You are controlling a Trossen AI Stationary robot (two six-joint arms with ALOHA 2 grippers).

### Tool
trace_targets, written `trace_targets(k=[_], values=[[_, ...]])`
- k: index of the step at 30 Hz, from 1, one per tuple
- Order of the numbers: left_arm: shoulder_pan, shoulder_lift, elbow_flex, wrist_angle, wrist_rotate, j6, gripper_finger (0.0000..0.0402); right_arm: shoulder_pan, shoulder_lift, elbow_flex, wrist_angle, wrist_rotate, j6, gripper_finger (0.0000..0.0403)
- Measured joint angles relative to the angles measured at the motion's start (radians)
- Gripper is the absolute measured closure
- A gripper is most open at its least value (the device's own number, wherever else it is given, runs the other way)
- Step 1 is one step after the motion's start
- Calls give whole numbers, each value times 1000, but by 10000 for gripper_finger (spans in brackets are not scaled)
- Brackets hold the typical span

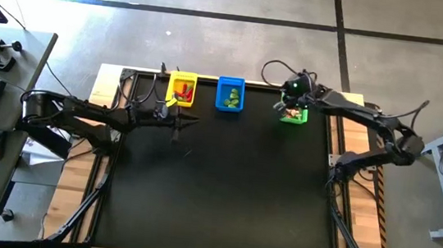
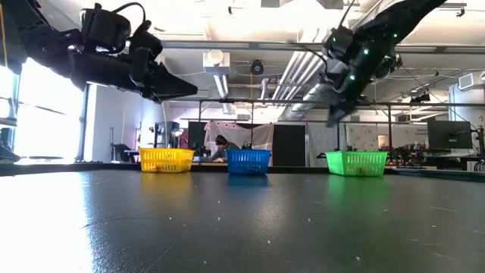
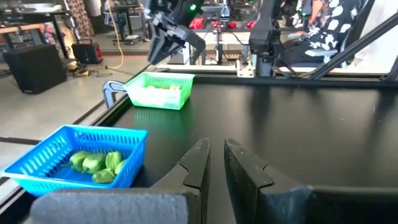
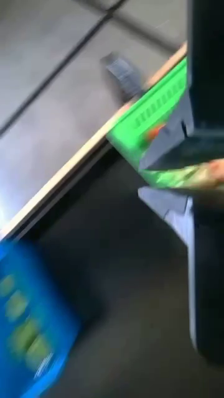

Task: Sort produce into baskets
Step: Return to Home Position

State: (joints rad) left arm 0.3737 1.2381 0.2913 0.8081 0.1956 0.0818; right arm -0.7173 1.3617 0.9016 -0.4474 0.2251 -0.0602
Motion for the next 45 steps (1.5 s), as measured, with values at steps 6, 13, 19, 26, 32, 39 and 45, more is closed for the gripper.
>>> trace_targets(k=[6, 13, 19, 26, 32, 39, 45], values=[[0, -4, 0, 3, 9, -17, 369, 118, 0, -106, 348, -131, -27, 389], [0, -16, 0, 0, 63, -22, 369, 215, -21, -313, 680, -266, 27, 400], [0, -16, -20, 16, 63, -28, 369, 277, -177, -466, 729, -289, 43, 402], [13, -63, -80, 59, 62, -71, 369, 338, -474, -632, 745, -259, 61, 403], [23, -208, -135, 33, 61, -127, 369, 360, -711, -752, 760, -254, 64, 403], [25, -370, -201, -78, -13, -168, 369, 360, -917, -841, 757, -260, 62, 403], [25, -506, -274, -104, -22, -231, 369, 359, -1063, -892, 675, -293, 106, 403]])
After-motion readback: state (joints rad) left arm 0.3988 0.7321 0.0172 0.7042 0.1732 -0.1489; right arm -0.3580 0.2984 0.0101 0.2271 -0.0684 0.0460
